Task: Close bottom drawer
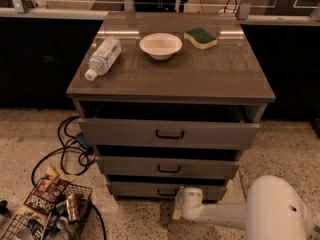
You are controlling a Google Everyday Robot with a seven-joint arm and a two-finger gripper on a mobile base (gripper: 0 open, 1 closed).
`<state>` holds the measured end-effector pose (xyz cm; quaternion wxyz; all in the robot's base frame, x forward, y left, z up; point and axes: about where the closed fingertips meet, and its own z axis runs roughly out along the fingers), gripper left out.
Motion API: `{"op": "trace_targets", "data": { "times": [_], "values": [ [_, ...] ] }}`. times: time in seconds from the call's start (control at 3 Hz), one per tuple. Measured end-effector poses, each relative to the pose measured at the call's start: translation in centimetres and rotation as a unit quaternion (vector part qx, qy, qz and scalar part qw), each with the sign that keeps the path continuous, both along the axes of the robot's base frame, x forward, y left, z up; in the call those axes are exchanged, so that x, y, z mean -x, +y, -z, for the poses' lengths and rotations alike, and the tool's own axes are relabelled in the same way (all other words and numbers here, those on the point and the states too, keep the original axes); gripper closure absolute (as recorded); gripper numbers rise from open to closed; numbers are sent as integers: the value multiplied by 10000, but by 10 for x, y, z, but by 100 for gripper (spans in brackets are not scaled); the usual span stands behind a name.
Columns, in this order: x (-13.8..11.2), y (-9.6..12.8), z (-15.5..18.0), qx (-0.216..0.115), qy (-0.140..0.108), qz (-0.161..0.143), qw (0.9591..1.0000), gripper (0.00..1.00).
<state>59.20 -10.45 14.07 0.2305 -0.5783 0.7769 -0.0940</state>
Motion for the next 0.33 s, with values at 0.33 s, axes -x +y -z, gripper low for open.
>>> {"op": "trace_targets", "data": {
  "times": [0.33],
  "values": [
    [1,1,0,0,0,0,10000,0]
  ]
}}
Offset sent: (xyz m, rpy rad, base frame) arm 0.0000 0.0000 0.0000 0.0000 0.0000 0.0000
